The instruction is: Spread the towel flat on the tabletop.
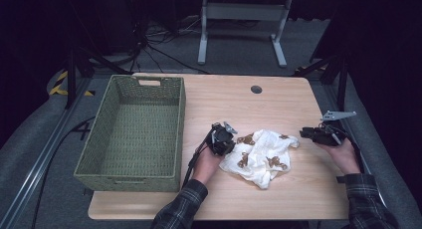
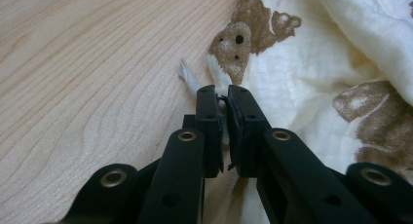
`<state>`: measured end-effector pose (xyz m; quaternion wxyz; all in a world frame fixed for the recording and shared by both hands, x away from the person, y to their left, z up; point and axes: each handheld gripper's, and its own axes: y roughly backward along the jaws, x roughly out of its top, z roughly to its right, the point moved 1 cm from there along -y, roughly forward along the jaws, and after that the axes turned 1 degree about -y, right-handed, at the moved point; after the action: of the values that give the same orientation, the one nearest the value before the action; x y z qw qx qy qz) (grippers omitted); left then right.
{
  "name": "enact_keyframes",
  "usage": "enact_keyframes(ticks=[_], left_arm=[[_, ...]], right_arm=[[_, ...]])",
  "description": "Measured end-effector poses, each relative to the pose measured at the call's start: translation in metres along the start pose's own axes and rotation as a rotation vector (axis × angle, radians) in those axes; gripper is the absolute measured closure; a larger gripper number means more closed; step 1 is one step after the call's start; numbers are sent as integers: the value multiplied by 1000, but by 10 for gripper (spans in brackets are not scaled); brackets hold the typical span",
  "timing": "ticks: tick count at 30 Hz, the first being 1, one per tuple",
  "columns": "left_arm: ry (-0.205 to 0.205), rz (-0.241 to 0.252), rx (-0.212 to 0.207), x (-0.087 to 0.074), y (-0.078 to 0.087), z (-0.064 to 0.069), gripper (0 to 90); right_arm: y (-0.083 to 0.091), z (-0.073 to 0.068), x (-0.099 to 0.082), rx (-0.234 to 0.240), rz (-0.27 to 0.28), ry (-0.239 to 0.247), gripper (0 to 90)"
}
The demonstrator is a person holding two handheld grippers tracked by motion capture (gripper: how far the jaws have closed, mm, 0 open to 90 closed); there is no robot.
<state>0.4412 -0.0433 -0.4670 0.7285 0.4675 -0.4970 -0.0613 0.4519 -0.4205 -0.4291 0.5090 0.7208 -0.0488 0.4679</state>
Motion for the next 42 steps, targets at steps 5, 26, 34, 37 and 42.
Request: enact_keyframes(ticks=[5, 26, 34, 37, 42], left_arm=[[2, -2, 0, 0, 0, 0, 840], [20, -3, 11, 2, 0, -1, 856], [35, 12, 65, 14, 8, -12, 859], [65, 34, 92, 19, 8, -19, 859], [84, 55, 140, 32, 9, -33, 860]], right_arm=[[-9, -4, -3, 18, -42, 4, 732], [-21, -10, -14, 55, -110, 30, 877], [-9, 0, 0, 16, -72, 38, 878], [-6, 8, 6, -2, -57, 50, 880], [-8, 20, 9, -34, -57, 53, 883]])
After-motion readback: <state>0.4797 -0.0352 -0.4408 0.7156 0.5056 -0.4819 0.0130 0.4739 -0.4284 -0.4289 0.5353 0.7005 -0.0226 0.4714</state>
